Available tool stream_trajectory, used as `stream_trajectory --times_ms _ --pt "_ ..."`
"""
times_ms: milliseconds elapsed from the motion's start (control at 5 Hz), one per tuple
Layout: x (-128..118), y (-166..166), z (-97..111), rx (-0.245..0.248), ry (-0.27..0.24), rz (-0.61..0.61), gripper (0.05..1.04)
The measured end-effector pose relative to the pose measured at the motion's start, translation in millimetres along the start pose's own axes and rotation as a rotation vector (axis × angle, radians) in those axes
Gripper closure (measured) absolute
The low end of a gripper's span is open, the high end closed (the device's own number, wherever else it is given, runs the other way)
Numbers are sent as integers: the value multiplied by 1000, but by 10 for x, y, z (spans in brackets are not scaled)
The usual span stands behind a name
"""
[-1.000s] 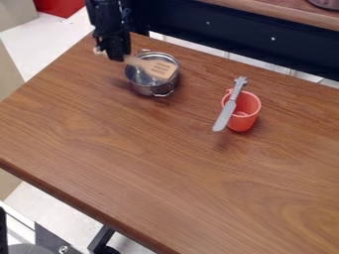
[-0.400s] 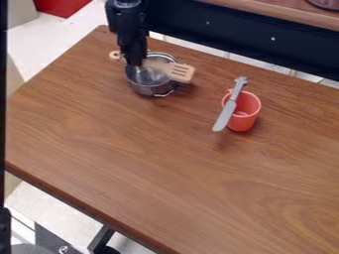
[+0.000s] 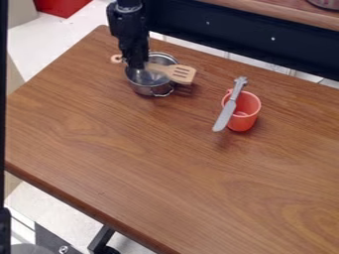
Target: Put the wooden spoon on top of the silver pot
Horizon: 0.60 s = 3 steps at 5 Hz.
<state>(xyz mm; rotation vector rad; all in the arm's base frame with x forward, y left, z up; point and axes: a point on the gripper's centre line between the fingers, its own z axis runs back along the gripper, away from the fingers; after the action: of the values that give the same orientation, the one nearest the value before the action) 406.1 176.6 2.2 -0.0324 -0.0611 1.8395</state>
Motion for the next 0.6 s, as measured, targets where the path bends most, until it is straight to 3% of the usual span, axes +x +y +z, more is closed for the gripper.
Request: stream_trajectory --times_ms 400,600 --pt "-10 60 1 35 27 -4 210" --pt "-2 66 2 38 22 -19 76"
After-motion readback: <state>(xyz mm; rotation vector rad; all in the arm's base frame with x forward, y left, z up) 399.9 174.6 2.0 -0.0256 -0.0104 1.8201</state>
